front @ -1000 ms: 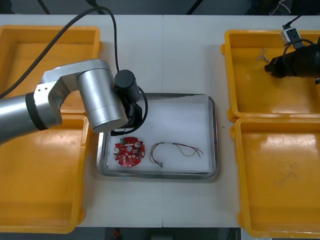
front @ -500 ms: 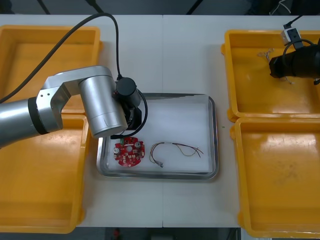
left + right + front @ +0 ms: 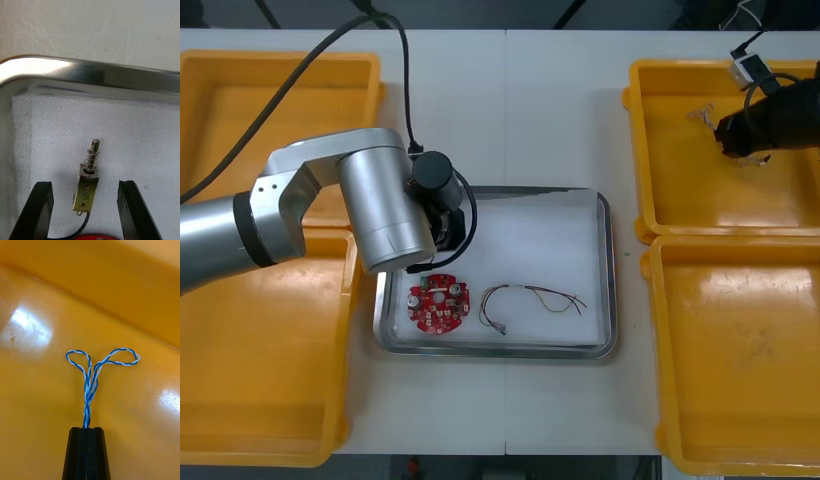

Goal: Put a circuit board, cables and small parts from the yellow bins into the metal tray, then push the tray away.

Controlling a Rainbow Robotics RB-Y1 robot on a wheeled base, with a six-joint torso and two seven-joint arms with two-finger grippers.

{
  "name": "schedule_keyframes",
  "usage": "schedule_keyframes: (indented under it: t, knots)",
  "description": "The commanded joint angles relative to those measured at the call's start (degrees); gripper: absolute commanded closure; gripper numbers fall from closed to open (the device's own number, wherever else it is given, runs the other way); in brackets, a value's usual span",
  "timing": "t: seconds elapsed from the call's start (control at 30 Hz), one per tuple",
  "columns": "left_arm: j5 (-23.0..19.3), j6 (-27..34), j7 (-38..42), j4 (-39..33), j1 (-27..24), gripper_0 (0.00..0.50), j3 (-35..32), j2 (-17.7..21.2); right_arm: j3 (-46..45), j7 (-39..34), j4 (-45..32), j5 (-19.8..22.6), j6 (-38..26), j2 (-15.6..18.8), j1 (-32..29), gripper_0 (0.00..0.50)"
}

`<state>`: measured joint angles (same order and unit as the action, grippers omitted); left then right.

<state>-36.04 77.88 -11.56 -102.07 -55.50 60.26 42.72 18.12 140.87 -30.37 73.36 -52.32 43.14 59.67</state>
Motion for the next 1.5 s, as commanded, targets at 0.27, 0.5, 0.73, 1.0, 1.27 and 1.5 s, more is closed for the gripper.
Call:
schedule_keyframes:
  t: [0.27, 0.5, 0.73, 1.0, 1.27, 1.5]
  knots:
    - [-8.8, 12.4, 0.7, -10.2, -3.6, 0.0, -13.2, 5.4, -11.5, 1.6, -10.2, -12.1, -17.3, 4.1, -0.1, 0.5]
    - [-18.9, 13.6, -4.9, -10.1, -5.6, 0.0, -20.5, 11.7, -15.9, 1.1, -16.8, -19.8, -29.0, 4.1, -0.1, 0.5]
    - [-27.7, 14.2, -13.5, -6.9, -5.6, 0.0, -27.8, 17.0, -18.3, 0.4, -23.2, -25.2, -39.4, 4.0, -0.1, 0.5]
    - [-33.0, 13.7, -28.4, -0.3, -5.6, 0.0, -31.6, 21.7, -18.7, -0.7, -31.1, -26.8, -49.2, 3.9, -0.1, 0.5]
    - [-33.0, 10.7, -41.4, 7.0, -5.6, 0.0, -31.7, 22.7, -18.6, -1.4, -40.7, -27.6, -57.0, 2.5, -0.8, 0.5]
    - [-32.9, 7.5, -54.4, 14.1, -5.6, 0.0, -31.5, 22.6, -18.6, -2.9, -54.1, -27.0, -57.7, -0.3, -5.5, 0.5]
